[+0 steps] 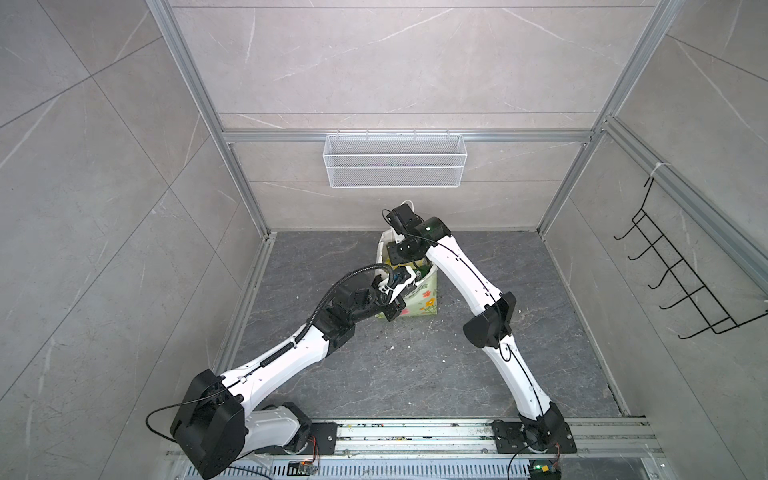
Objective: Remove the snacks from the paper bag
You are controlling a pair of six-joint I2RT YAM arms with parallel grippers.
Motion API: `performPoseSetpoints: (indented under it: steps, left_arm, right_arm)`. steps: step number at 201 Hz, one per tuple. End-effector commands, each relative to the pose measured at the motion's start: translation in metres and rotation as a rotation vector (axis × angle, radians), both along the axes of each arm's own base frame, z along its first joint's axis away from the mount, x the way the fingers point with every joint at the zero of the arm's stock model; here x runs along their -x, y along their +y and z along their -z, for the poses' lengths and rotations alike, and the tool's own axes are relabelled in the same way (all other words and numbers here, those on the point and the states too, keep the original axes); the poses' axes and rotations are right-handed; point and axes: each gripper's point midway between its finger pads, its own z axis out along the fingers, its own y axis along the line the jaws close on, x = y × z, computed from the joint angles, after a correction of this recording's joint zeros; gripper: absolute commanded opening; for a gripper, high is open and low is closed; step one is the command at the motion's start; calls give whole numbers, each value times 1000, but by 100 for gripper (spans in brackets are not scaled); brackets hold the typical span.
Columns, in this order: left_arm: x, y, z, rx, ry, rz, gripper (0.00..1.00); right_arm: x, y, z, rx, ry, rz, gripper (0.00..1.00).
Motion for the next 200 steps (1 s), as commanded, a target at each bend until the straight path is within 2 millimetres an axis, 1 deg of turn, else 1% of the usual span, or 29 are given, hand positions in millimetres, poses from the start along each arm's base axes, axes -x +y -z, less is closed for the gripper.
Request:
performPoseSetpoints:
  steps: [1, 13, 26, 28, 31, 47, 59, 87, 102, 103, 105, 107, 109, 113, 114, 140, 143, 150, 155, 171, 172, 181, 184, 188, 190, 194, 197, 200]
  left_arm:
    - [-1, -3, -16, 13, -36, 14, 0]
    - [-1, -3, -16, 12, -35, 13, 0]
    - [-1, -3, -17, 11, -37, 11, 0]
    - [-1, -2, -16, 10, -37, 10, 0]
    - [-1, -2, -17, 11, -38, 8, 0]
    - [-2, 0, -17, 10, -43, 0, 0]
    - [-2, 0, -17, 11, -46, -5, 0]
    - [-2, 1, -17, 13, -49, -10, 0]
    - [-4, 2, -17, 12, -50, -16, 0]
    - [-3, 1, -17, 12, -50, -16, 0]
    - [-3, 2, -17, 12, -50, -17, 0]
    - [-3, 2, -17, 13, -51, -17, 0]
    - [-4, 2, -17, 12, -51, -19, 0]
    - [-4, 2, -18, 12, -52, -20, 0]
    - [-4, 2, -18, 12, -52, -21, 0]
    - [-4, 3, -18, 16, -58, -26, 0]
    - [-4, 3, -19, 17, -60, -28, 0]
    - [-4, 4, -18, 16, -58, -28, 0]
    - [-4, 3, -17, 14, -57, -28, 0]
    - [-4, 3, -18, 16, -58, -28, 0]
    - [-4, 3, -18, 16, -58, -27, 0]
    - [-4, 3, -19, 18, -57, -24, 0]
    - [-4, 3, -18, 18, -57, -23, 0]
    - [-4, 3, -19, 19, -57, -24, 0]
    - [-4, 3, -18, 19, -56, -24, 0]
    - [-4, 2, -19, 21, -58, -22, 0]
    - [-4, 2, -19, 20, -58, -23, 1]
    - [-4, 2, -19, 21, -57, -23, 1]
  right_arm:
    - [1, -4, 3, 26, 2, 27, 32]
    - [1, -6, -1, 32, -11, 31, 17]
    - [0, -8, -1, 42, -16, 34, 10]
    - [1, -9, -13, 30, -34, 35, 10]
    - [1, -10, -18, 25, -44, 35, 9]
    - [2, -12, -35, 12, -73, 34, 6]
    - [4, -14, -51, 0, -102, 31, 0]
    - [7, -24, -87, -31, -162, 35, 0]
    - [10, -27, -100, -54, -178, 29, 0]
    - [10, -27, -99, -56, -174, 27, 0]
    - [11, -28, -103, -63, -179, 27, 0]
    - [11, -27, -101, -67, -172, 24, 0]
    - [11, -29, -106, -75, -179, 27, 0]
    - [12, -28, -107, -89, -172, 21, 0]
    - [13, -28, -111, -98, -179, 20, 0]
    - [16, -36, -135, -161, -221, 18, 0]
    - [17, -37, -131, -158, -210, 18, 0]
    - [18, -39, -137, -177, -217, 14, 0]
    - [20, -40, -136, -187, -211, 8, 0]
    - [23, -46, -148, -234, -220, -2, 0]
    - [23, -45, -146, -237, -213, -6, 0]
    - [23, -46, -149, -270, -208, -16, 0]
    - [23, -46, -149, -273, -203, -15, 5]
    - [23, -47, -148, -270, -194, -16, 15]
    - [23, -47, -146, -264, -191, -15, 22]
    - [24, -45, -145, -254, -183, -21, 33]
    - [24, -42, -139, -241, -170, -30, 36]
    - [25, -40, -135, -230, -158, -39, 36]
